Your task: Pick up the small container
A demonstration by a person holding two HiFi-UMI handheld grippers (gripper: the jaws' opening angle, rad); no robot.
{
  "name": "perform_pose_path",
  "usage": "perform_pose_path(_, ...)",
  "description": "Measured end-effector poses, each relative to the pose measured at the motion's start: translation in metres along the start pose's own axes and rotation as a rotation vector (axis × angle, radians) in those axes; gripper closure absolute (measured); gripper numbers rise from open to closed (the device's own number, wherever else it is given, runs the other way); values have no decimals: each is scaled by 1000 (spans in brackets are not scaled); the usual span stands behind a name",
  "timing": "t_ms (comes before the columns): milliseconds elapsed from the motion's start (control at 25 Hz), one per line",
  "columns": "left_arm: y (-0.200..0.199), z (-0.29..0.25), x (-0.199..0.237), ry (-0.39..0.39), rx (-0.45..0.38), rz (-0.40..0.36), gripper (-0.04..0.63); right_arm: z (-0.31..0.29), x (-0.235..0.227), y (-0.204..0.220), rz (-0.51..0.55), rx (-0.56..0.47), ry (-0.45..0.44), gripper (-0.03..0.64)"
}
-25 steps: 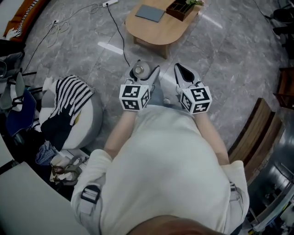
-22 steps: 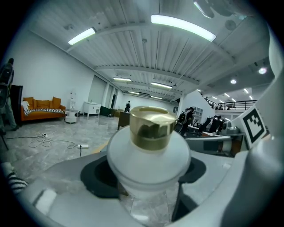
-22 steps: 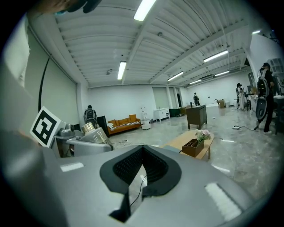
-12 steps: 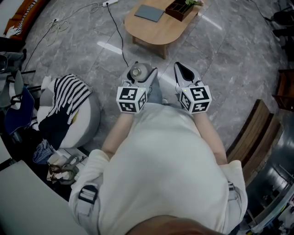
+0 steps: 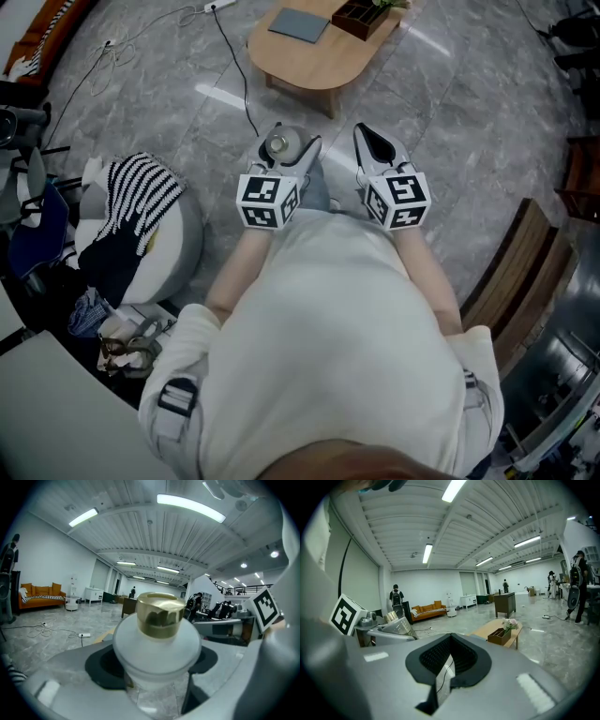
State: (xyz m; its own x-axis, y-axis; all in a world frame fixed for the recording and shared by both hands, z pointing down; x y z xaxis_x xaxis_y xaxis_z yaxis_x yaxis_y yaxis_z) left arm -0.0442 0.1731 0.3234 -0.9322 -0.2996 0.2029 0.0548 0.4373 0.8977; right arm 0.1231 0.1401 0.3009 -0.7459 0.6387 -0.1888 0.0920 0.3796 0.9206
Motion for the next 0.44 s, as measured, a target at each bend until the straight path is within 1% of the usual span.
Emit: perform_pose_path(440, -10, -7, -4, 6, -17, -19, 239, -2, -7, -3, -2, -18, 1, 620)
Point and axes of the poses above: the fingertips, and each gripper's own axes: z backward along the fingers, x to its left, y out of its underside, the point moved 6 cm from there along z, backward along the fingers, and after that the axes turned 3 degrees about x, right-handed, at the moved point
